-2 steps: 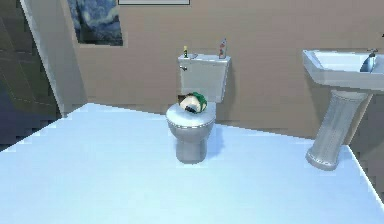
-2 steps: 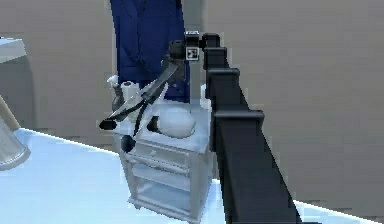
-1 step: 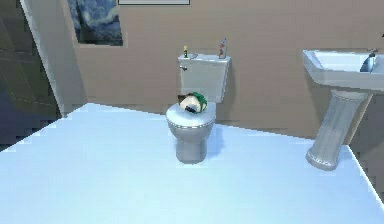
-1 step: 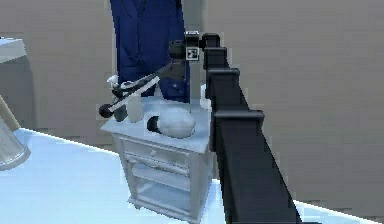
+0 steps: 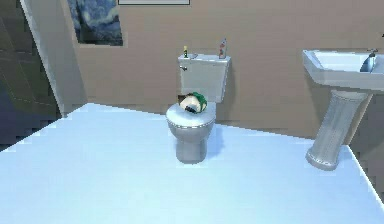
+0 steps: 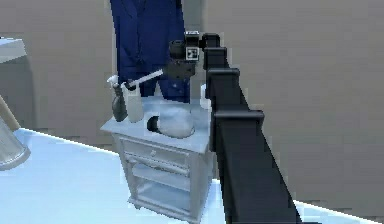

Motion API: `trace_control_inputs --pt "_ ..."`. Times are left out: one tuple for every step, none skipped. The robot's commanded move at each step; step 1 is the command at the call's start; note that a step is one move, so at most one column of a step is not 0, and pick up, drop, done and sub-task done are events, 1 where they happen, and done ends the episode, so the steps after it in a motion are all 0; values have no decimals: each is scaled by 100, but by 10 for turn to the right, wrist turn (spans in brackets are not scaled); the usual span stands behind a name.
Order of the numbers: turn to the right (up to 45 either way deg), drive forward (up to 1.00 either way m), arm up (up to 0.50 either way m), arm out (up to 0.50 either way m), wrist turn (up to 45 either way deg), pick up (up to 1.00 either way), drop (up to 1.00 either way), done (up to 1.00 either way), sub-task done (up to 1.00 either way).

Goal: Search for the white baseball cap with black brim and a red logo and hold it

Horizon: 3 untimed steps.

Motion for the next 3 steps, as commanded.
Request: trace_control_inputs --pt "0 0 0 0 330 0 0 0 0" --pt "0 0 -28 0 0 0 0 0 0" --pt "0 0 0 0 0 100 0 0 0"
